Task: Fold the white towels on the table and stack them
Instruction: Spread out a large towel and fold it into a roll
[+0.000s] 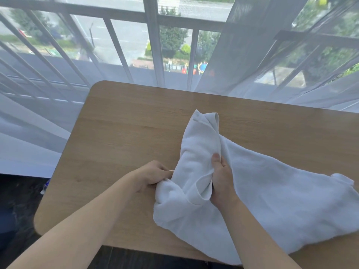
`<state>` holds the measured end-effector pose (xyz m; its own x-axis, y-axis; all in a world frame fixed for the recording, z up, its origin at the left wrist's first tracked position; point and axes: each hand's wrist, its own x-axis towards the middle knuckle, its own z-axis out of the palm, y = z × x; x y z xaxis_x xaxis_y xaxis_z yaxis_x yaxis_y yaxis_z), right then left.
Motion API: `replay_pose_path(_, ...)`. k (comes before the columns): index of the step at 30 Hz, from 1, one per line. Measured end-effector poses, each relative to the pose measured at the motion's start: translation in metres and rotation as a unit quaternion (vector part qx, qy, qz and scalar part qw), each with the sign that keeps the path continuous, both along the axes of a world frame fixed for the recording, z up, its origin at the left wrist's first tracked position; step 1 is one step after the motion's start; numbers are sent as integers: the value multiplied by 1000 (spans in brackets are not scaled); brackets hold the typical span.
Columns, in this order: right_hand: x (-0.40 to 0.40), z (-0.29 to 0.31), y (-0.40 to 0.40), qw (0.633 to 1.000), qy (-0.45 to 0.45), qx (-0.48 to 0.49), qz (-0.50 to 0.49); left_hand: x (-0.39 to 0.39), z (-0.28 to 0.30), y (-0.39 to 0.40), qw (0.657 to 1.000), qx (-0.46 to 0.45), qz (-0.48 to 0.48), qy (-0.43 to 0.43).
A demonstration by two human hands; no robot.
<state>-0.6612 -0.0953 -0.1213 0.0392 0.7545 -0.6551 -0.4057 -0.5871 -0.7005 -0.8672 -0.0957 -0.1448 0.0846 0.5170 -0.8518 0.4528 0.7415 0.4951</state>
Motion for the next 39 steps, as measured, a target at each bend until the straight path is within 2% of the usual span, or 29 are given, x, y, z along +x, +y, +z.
replay_pose_path(4, 4, 10, 3, 999, 11, 35, -3, 7, 10, -4, 984, 164, 63, -19)
replay_pose_path(7, 10, 20, 10, 998, 16, 68, 1, 20, 19, -11, 933, 264, 232, -72)
replay_pose_path(10, 19, 31, 17, 995, 17, 99, 9, 28, 30, -9, 874, 293, 366, -131)
replay_pose_path(12, 23, 36, 20, 994, 24, 110, 12, 28, 36, -4, 855, 269, 397, -198)
replay_pose_path(14, 24, 39, 20, 993, 20, 115, 21, 24, 39, 3, 871, 229, 370, -228)
replay_pose_path(17, 24, 39, 15, 994, 10, 109, 28, 16, 37, 22, 925, 114, 288, -220)
replay_pose_path(19, 24, 38, 11, 994, 6, 104, 25, 12, 36, 39, 964, 29, 182, -193)
replay_pose_path(21, 24, 37, 7, 994, 4, 105, 25, 14, 35, 52, 989, -23, 72, -127)
replay_pose_path(23, 25, 36, 5, 994, 2, 105, 23, 22, 32, 60, 1000, -3, -1, -21)
replay_pose_path(25, 25, 36, 6, 994, 8, 104, 22, 29, 27, 64, 995, 95, -6, 43)
replay_pose_path(27, 26, 37, 7, 994, 20, 107, 19, 29, 21, 61, 962, 260, 68, 39)
replay_pose_path(29, 29, 39, 9, 993, 31, 111, 17, 32, 19, 49, 888, 412, 204, -8)
replay_pose_path(31, 31, 41, 11, 992, 39, 115, 20, 36, 21, 33, 813, 459, 351, -65)
replay_pose_path(32, 32, 42, 12, 992, 41, 115, 20, 37, 22, 28, 798, 448, 393, -90)
replay_pose_path(33, 33, 42, 12, 992, 40, 115, 20, 39, 24, 26, 805, 425, 400, -112)
replay_pose_path(36, 30, 42, 10, 992, 34, 116, 25, 38, 29, 40, 868, 331, 328, -173)
replay_pose_path(39, 26, 42, 12, 993, 35, 112, 30, 39, 43, 66, 908, 178, 317, -207)
